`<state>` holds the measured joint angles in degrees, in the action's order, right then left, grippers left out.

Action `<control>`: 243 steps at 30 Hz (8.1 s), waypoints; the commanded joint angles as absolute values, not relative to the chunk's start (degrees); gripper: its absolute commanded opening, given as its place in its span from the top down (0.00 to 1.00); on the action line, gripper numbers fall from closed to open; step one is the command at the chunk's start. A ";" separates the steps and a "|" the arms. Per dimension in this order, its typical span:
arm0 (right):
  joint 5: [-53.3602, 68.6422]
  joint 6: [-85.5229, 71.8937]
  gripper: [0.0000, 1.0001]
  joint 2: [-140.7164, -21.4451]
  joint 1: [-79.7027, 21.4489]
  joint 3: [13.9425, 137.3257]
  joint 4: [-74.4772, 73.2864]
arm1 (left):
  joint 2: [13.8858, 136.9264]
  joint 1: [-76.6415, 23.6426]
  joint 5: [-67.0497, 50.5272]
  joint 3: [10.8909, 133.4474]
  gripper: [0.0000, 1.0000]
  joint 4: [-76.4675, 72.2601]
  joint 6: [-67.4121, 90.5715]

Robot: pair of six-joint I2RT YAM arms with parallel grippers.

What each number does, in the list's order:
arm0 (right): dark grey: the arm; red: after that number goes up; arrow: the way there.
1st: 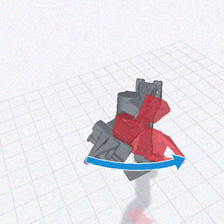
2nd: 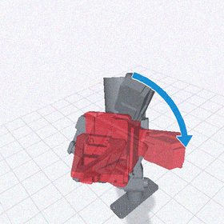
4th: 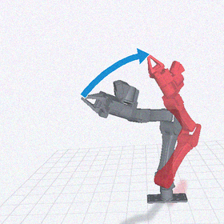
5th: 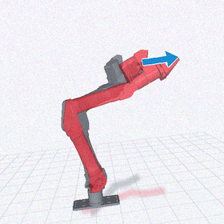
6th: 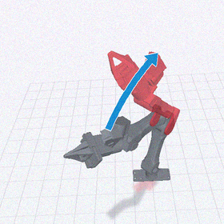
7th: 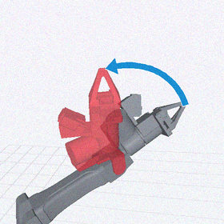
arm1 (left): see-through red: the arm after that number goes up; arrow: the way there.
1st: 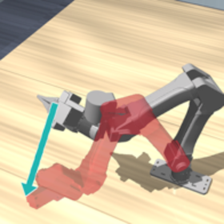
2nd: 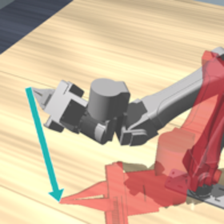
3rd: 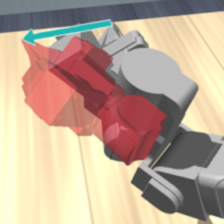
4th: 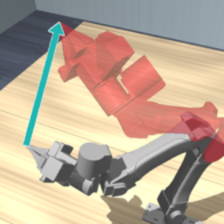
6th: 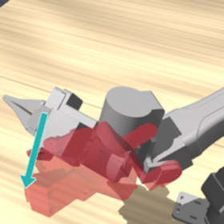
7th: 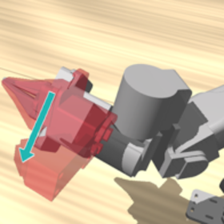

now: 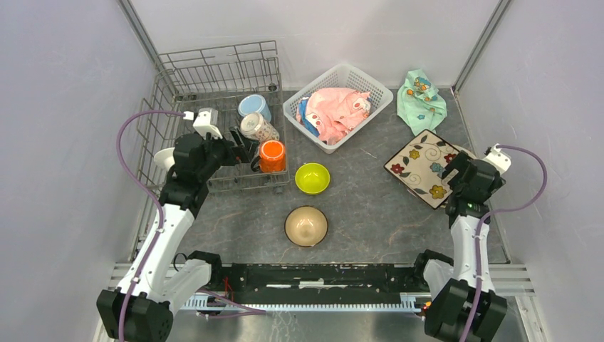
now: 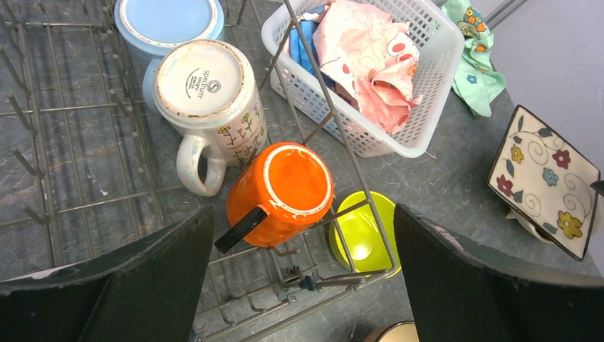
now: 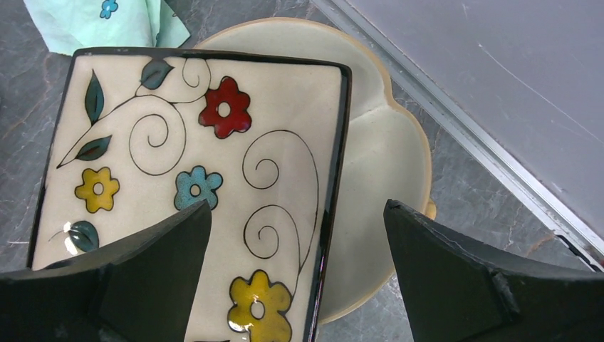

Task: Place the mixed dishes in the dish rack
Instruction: Pick up the plate from the corner of the board, then insert the plate into the dish rack.

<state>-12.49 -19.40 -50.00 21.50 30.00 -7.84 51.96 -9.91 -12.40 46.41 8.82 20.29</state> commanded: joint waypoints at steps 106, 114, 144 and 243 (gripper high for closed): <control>43.01 -77.60 1.00 -57.72 48.29 13.55 56.82 | 52.10 -10.90 -7.95 45.76 0.00 6.51 19.59; 40.48 -79.82 1.00 -55.07 42.96 17.37 52.82 | 53.11 -10.90 -13.04 49.31 0.00 6.39 20.74; 33.43 -91.91 1.00 -50.88 20.24 19.56 46.68 | 60.81 -55.40 -10.20 49.30 0.20 -8.68 -45.94; 31.96 -52.41 0.02 -36.58 10.34 22.60 20.94 | 81.74 -28.19 -26.06 104.61 0.98 31.55 -46.23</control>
